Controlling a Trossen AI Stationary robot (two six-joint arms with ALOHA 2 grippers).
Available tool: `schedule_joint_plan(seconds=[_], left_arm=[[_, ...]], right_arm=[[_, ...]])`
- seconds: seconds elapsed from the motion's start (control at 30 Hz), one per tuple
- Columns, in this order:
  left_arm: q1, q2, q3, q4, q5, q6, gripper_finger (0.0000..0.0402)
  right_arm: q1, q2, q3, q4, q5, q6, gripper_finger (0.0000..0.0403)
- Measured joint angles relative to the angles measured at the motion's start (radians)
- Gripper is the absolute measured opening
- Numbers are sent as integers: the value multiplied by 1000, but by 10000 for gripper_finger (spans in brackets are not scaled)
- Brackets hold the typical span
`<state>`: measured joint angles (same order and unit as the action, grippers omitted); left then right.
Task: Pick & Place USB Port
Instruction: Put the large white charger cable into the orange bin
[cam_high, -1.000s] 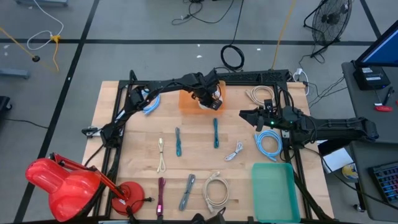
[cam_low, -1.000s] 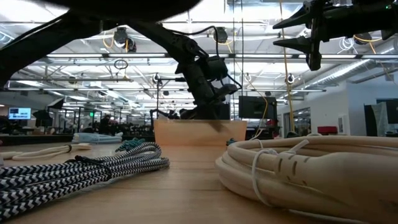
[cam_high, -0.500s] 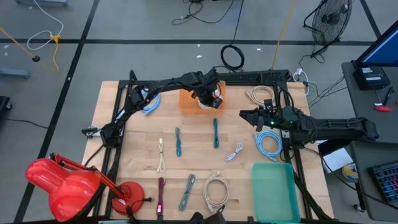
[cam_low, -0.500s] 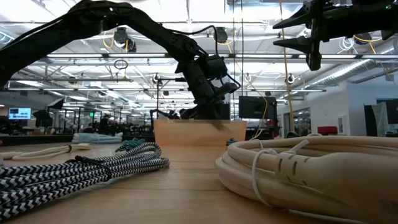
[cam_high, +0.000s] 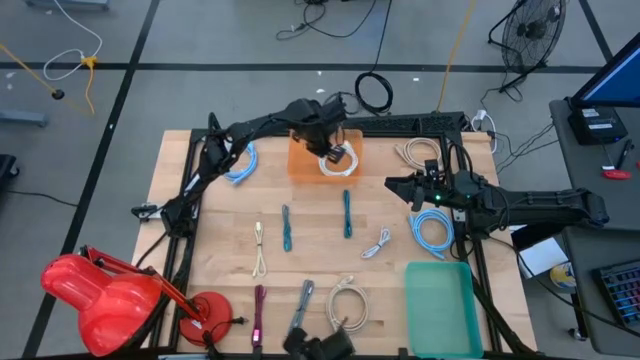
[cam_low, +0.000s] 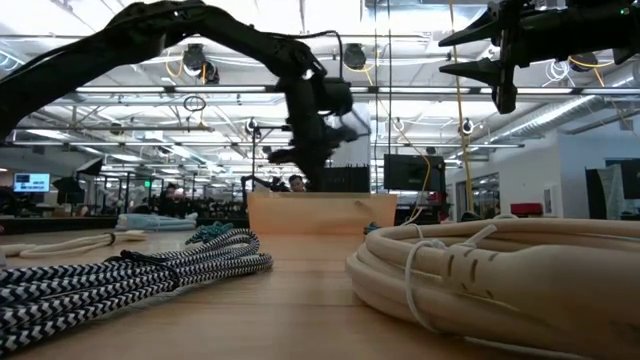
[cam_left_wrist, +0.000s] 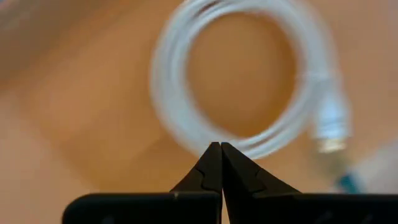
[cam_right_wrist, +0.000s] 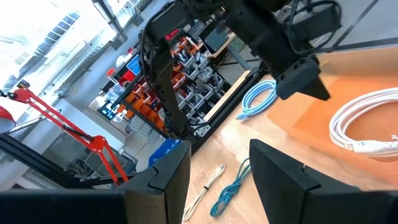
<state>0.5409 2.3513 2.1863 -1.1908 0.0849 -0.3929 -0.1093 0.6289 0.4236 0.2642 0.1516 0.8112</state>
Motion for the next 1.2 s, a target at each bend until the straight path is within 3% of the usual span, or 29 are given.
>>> schedule_joint_plan(seconds=[0.37, 1.2], left_arm=[[71, 2, -147, 53, 18, 10, 0], [46, 21, -150, 254, 46, -31, 0]], right_arm=[[0, 0, 0, -3, 0, -4, 155], [0, 0, 0, -30, 0, -12, 155]])
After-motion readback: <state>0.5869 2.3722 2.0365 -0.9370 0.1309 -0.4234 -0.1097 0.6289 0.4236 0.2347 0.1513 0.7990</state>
